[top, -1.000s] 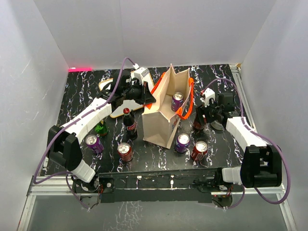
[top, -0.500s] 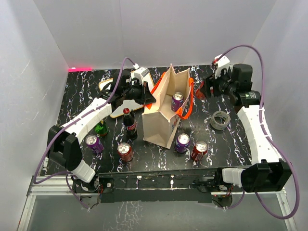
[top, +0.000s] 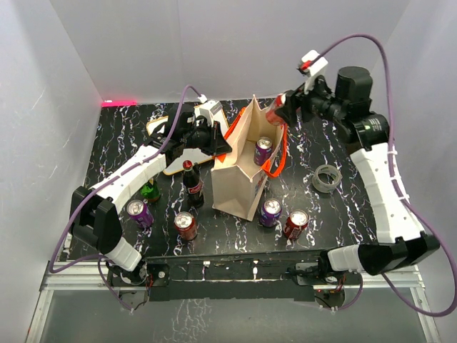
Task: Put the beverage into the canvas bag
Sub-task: Place the drink in the canvas bag.
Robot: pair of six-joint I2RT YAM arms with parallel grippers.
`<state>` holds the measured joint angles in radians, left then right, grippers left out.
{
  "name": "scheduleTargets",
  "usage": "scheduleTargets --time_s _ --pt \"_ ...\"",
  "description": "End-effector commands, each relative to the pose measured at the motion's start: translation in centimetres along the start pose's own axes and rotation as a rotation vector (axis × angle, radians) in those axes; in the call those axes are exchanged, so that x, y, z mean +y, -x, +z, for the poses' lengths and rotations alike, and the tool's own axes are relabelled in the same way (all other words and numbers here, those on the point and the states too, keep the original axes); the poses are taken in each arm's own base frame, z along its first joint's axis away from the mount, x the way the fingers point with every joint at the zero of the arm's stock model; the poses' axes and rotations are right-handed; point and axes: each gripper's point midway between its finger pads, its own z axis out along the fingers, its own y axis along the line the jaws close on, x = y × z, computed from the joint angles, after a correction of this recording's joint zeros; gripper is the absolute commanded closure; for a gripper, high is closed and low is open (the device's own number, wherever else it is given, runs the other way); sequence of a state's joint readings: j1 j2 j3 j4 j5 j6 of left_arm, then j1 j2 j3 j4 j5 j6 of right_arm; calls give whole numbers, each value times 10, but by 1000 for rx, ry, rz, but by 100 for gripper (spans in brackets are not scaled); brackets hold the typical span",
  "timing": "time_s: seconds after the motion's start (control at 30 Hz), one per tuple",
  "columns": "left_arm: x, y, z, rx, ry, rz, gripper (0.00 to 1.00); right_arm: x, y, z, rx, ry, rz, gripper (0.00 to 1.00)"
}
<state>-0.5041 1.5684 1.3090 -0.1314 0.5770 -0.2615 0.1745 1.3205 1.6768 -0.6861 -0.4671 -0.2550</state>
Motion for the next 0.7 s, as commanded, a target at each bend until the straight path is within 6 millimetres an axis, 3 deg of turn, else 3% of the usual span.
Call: scheduleTargets --time_s 0.0,0.17,0.37,0.67 --pt "-11 6 -4 -6 -33 30 100 23 52 20 -131 82 -70 92" --pt "-12 7 -5 -8 -34 28 100 42 37 55 -69 136 -91 92" --pt "-14 7 -5 -7 -43 27 100 60 -13 88 55 181 -96 92" --pt "-18 8 -8 -5 -55 13 100 69 -68 110 155 205 -104 92"
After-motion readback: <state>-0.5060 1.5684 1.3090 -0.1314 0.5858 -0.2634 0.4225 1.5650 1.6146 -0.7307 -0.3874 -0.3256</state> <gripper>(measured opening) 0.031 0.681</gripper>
